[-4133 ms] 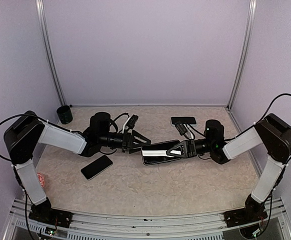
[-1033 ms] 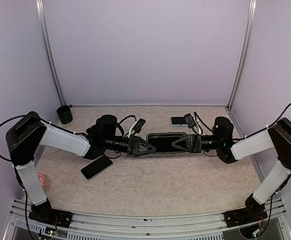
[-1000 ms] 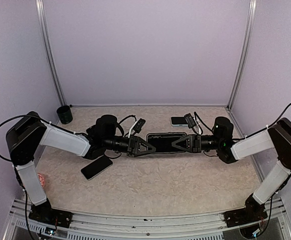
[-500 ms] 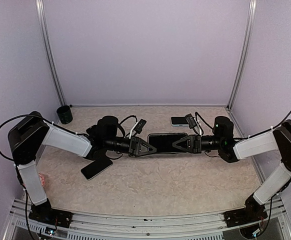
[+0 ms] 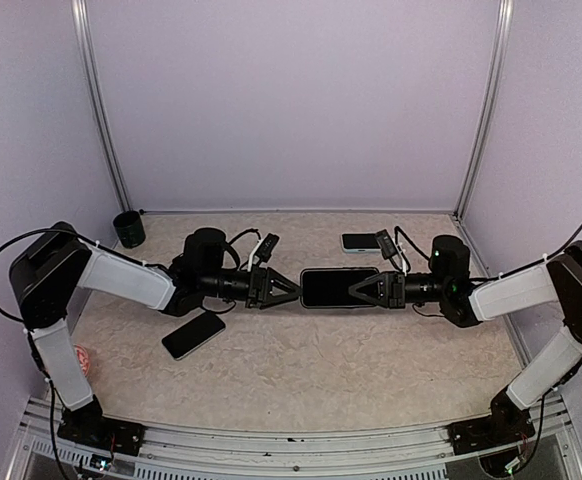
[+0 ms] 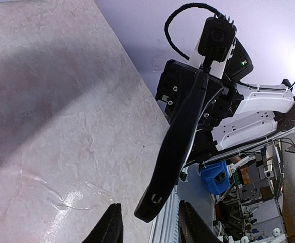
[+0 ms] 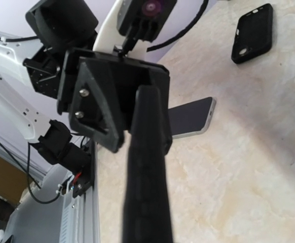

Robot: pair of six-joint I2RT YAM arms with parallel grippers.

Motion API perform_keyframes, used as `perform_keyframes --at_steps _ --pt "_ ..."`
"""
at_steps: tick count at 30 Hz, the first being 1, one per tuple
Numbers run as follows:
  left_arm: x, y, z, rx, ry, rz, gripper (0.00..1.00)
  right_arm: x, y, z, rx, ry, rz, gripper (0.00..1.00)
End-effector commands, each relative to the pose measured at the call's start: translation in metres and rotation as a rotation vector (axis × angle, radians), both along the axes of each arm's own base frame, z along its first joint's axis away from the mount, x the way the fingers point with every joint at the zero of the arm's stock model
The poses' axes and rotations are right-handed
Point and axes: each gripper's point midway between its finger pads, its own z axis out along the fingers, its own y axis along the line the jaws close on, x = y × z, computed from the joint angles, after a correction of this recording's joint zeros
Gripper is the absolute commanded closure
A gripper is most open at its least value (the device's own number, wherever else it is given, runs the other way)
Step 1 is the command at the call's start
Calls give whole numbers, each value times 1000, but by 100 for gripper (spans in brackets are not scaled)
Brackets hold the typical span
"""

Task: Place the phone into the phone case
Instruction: Press the phone against the phone case.

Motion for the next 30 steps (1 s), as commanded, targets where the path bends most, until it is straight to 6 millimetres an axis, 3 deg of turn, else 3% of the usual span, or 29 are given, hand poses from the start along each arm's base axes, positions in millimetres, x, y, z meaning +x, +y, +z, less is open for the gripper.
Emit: perform_keyframes --at_steps 1,9,11,18,30 --pt "-6 -2 21 -48 -49 -23 60 0 0 16 52 -58 25 100" --pt "-4 -13 23 -38 -69 -39 58 -1 1 12 53 -34 37 100" --pt "-5 -17 24 -33 -78 -48 62 -1 1 12 52 -32 38 100" --pt "-11 -20 22 -35 -76 -68 94 -2 1 8 48 -24 46 100" --pt "-15 3 38 -158 -37 -91 99 -8 -8 13 125 17 104 100"
